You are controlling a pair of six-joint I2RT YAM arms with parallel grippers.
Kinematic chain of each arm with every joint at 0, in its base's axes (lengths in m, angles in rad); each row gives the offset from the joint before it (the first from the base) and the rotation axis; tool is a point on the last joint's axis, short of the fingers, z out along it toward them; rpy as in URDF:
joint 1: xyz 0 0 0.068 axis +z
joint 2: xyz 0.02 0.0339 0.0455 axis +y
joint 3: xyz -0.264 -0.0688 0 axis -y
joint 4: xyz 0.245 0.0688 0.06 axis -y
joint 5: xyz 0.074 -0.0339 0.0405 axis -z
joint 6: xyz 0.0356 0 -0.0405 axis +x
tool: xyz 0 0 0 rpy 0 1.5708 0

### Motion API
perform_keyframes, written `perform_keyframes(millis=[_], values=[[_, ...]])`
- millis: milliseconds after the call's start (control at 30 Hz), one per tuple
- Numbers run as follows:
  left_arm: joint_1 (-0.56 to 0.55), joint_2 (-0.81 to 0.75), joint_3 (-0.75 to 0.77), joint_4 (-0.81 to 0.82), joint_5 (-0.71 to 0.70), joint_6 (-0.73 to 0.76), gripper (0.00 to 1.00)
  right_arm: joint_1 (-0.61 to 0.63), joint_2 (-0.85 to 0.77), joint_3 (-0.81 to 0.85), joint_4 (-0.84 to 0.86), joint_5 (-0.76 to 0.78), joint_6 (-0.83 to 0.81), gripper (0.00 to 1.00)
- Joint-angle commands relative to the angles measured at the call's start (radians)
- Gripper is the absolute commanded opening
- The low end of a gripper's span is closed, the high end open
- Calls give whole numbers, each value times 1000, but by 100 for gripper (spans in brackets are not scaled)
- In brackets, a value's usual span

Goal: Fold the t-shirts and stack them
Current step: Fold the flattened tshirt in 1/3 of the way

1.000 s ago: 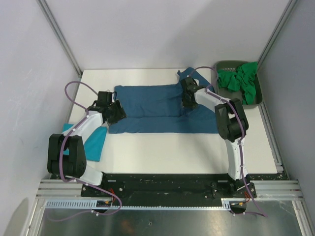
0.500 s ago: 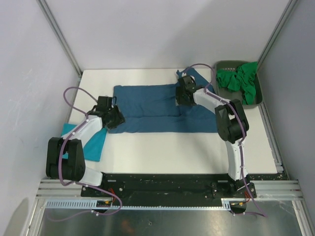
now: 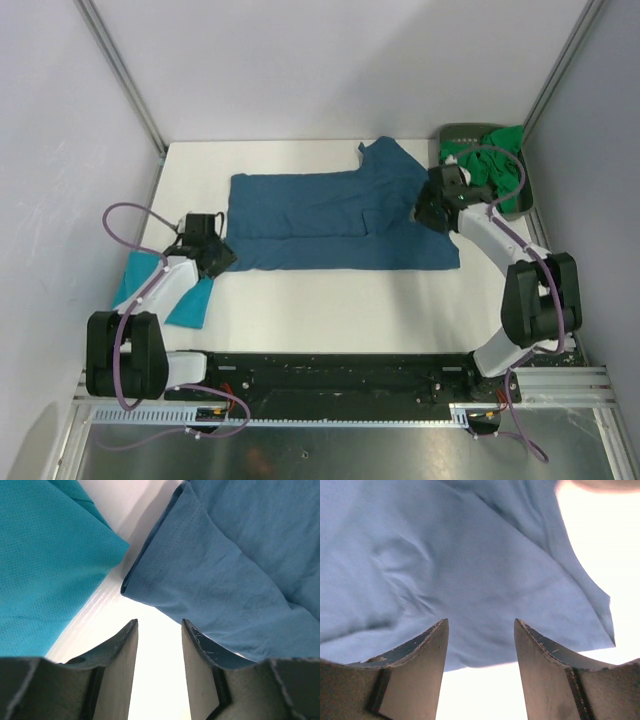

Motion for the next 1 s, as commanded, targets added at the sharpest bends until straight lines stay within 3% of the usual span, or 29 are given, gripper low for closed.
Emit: perform_keyframes(millis=[0, 167, 333, 967], values=[[8, -52, -16, 17, -31, -47, 45, -99, -124, -219, -30, -67, 82, 59], [10, -70, -27, 18, -24, -44, 45, -236, -268, -417, 8, -131, 81, 58], [10, -70, -33, 18, -11, -42, 45, -286, -314, -482, 32, -138, 82, 58], [21, -66, -30, 20, -3, -26, 45, -367, -102, -489, 174, -201, 87, 52]])
